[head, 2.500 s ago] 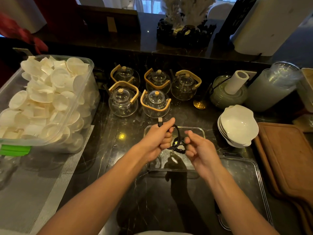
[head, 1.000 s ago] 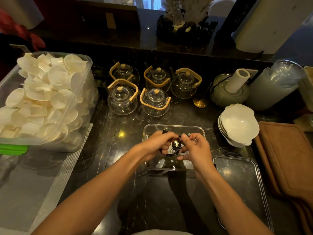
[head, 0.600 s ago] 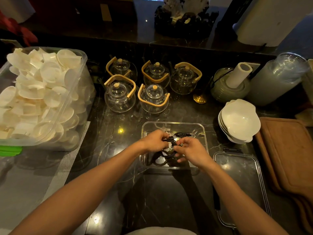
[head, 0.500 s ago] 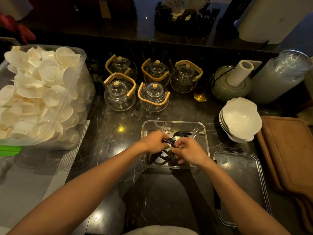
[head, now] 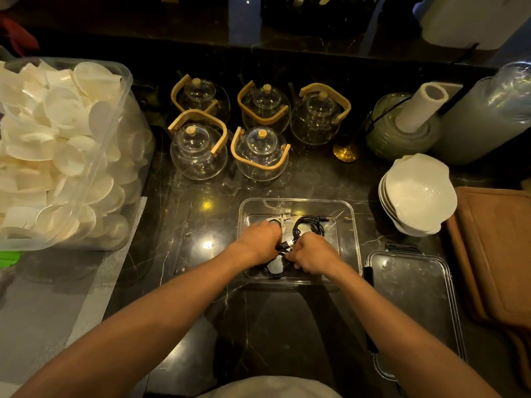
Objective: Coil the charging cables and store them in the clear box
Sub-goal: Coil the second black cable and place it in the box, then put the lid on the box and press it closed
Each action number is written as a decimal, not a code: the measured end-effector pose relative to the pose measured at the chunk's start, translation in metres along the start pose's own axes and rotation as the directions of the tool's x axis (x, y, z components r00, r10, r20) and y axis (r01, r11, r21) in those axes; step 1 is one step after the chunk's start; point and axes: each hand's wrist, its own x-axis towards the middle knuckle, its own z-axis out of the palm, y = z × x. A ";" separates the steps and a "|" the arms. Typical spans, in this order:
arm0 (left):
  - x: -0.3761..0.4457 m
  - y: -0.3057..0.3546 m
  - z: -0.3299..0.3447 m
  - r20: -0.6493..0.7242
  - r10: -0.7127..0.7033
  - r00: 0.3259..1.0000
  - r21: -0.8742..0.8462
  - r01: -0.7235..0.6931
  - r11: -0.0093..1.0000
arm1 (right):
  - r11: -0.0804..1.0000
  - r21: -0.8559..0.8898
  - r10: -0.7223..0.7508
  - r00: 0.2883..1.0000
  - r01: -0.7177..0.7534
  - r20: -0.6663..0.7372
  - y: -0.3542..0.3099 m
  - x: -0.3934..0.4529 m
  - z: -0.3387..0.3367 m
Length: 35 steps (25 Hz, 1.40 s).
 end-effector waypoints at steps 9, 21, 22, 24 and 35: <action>0.001 0.001 -0.001 -0.010 0.002 1.000 0.048 -0.001 0.999 | 0.986 -0.170 -0.015 0.998 0.005 -0.056 0.000 -0.007 -0.004; -0.003 0.073 -0.049 -0.168 0.264 0.950 -0.137 -0.288 0.948 | 0.954 0.154 -0.113 0.781 0.258 -0.614 0.068 -0.092 -0.080; -0.001 0.091 -0.047 -0.172 0.313 0.934 -0.119 -0.336 0.934 | 0.953 0.171 -0.072 0.735 0.251 -0.675 0.082 -0.104 -0.082; -0.001 0.122 -0.039 -0.174 0.403 0.898 -0.086 -0.422 0.903 | 0.952 0.213 0.003 0.685 0.222 -0.729 0.105 -0.122 -0.081; 0.000 0.216 0.057 0.235 0.641 0.730 0.292 -0.683 0.670 | 0.965 0.244 0.207 0.849 -0.095 -0.486 0.210 -0.183 0.027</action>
